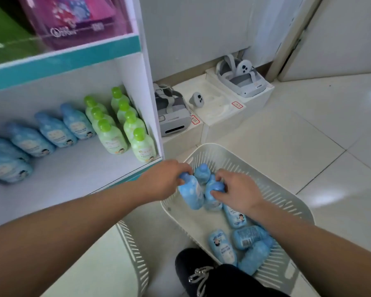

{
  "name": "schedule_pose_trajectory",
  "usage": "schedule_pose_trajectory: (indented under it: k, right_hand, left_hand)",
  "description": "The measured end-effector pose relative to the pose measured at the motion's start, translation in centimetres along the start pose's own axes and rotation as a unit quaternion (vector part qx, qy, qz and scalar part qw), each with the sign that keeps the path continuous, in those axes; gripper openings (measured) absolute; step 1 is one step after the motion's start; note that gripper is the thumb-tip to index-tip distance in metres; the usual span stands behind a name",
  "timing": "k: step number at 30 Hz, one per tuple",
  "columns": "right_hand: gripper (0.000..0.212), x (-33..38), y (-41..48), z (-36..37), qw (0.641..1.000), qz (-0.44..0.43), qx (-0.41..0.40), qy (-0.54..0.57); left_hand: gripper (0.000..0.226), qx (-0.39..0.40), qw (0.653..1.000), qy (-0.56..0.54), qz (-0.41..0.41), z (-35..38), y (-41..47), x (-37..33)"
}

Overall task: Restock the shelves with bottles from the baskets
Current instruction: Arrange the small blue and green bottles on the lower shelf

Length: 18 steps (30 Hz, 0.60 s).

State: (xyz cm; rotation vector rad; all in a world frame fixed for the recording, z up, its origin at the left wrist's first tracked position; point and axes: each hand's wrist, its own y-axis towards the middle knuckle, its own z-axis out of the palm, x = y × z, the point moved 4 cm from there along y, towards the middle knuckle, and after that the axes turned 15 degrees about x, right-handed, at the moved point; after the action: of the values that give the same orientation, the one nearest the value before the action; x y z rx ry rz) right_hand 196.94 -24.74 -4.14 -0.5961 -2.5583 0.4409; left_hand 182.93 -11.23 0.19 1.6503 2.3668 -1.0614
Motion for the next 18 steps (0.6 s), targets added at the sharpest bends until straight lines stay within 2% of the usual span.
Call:
schedule_pose_trajectory:
  k: [7,13,18]
  right_hand:
    - [0.027,7.2,-1.7,-4.0,0.997,-0.060,-0.041,-0.002]
    - [0.023,14.3,-1.8,-5.8,0.991,-0.124,-0.052,-0.001]
    - [0.024,19.9,-1.1,-6.0,0.984,-0.168,-0.057,0.016]
  left_hand:
    - [0.033,-0.093,0.995,-0.022,-0.024,-4.9,-7.7,2.5]
    - [0.026,-0.113,0.983,0.105,-0.103,-5.3,-13.8,5.2]
    - [0.025,-0.129,0.978,0.059,-0.153,-5.0,-18.2,9.2]
